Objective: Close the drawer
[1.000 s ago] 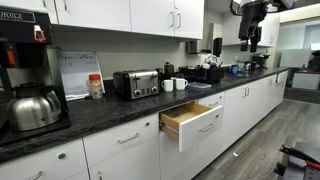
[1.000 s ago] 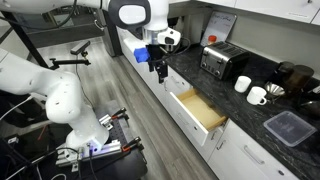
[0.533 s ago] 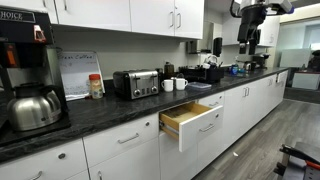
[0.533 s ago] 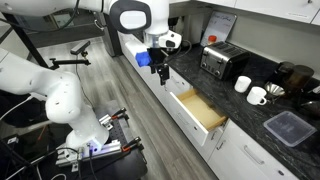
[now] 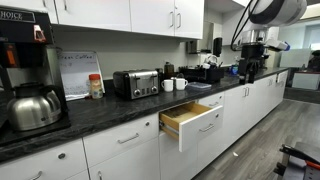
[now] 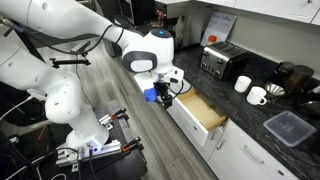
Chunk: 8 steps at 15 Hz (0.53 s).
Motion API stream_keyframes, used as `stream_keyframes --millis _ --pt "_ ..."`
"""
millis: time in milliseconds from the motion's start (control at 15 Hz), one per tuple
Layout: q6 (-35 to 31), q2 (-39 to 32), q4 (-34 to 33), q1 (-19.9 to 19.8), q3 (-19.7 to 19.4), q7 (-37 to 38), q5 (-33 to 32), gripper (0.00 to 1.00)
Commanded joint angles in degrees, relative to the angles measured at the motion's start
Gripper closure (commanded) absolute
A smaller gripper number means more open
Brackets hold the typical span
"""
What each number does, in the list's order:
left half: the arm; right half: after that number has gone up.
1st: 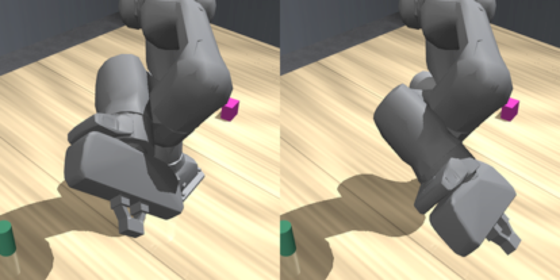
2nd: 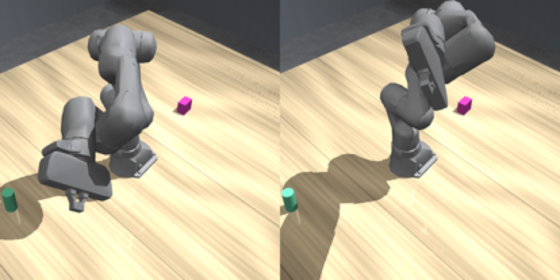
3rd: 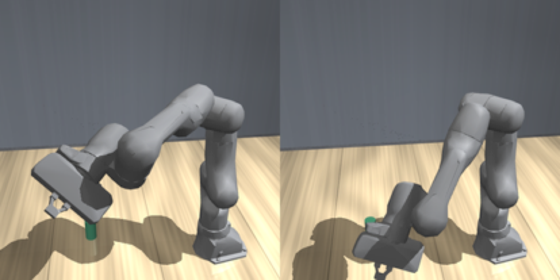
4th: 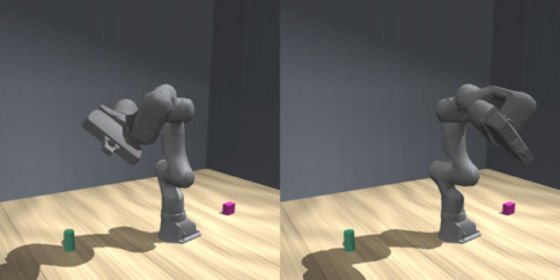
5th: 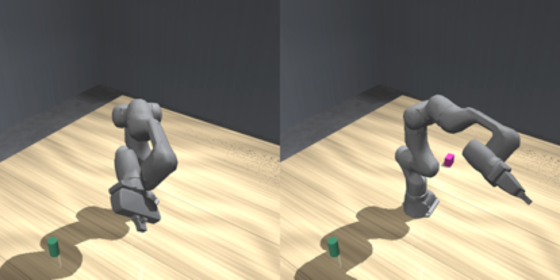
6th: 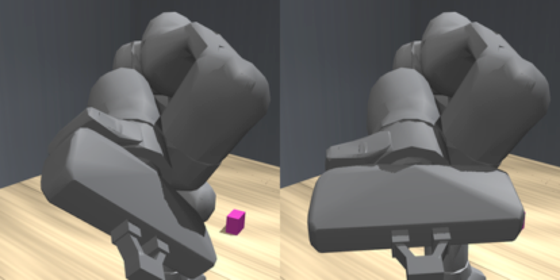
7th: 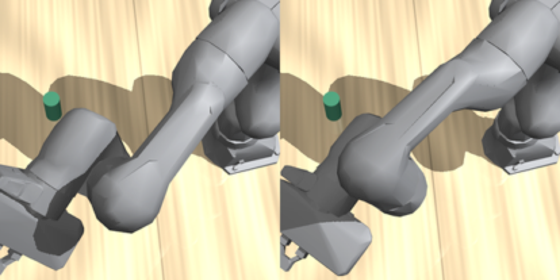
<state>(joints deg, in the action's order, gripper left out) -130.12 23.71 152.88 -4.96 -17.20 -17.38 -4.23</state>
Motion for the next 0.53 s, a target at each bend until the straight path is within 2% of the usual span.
stream_keyframes --millis 0,467 --pt "-6.5 -8.6 1.0 -0.7 0.4 -2.6 0.8 0.0" --pt "-16.2 -27.6 -4.1 -0.4 4.1 -2.5 2.6 0.0"
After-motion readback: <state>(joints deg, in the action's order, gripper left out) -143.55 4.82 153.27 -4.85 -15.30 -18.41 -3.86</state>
